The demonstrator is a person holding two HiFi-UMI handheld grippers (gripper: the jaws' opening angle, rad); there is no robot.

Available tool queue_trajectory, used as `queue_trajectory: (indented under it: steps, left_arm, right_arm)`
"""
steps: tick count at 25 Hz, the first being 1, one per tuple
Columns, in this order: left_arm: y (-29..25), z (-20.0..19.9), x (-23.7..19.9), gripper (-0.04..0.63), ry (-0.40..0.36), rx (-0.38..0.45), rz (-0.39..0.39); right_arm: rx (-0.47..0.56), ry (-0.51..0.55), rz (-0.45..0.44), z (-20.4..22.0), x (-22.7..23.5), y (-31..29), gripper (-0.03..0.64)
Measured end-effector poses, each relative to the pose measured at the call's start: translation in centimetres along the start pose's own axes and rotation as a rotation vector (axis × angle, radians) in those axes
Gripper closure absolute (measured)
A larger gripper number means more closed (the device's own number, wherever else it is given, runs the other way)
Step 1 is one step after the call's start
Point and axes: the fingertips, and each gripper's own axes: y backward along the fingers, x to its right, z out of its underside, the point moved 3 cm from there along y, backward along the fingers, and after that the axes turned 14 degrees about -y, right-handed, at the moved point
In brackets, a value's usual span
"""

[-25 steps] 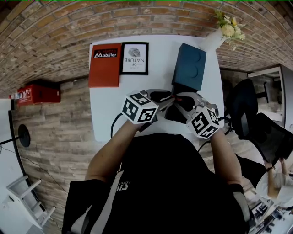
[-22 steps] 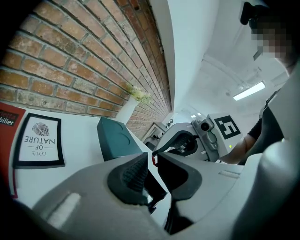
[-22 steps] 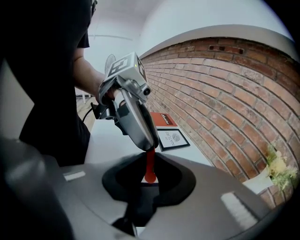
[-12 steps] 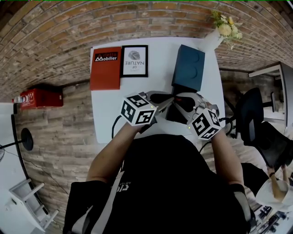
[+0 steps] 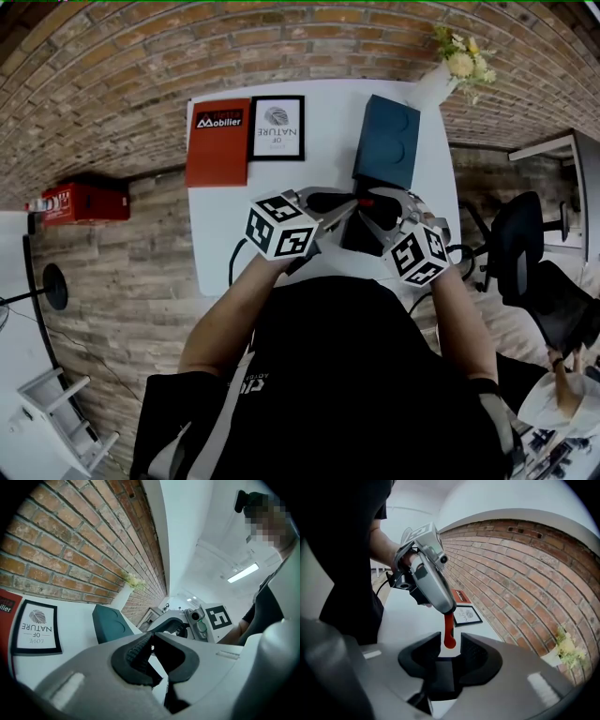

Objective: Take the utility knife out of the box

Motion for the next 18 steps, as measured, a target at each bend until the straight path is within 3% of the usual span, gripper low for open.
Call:
queue_trajectory:
  steps: [3, 18]
  left_arm:
    - [0.2, -0.3, 0.1, 0.577, 0.006, 0.012, 0.007]
    - [0.5, 0.1, 1.3, 0.572, -0.036, -0.021, 0.069]
  right_arm:
    - [-0.010, -0.014, 0.012, 0.1, 0.1, -0.1, 0.539]
    - [0.010, 0.072, -0.024, -0.6, -1.2, 0.8, 0.549]
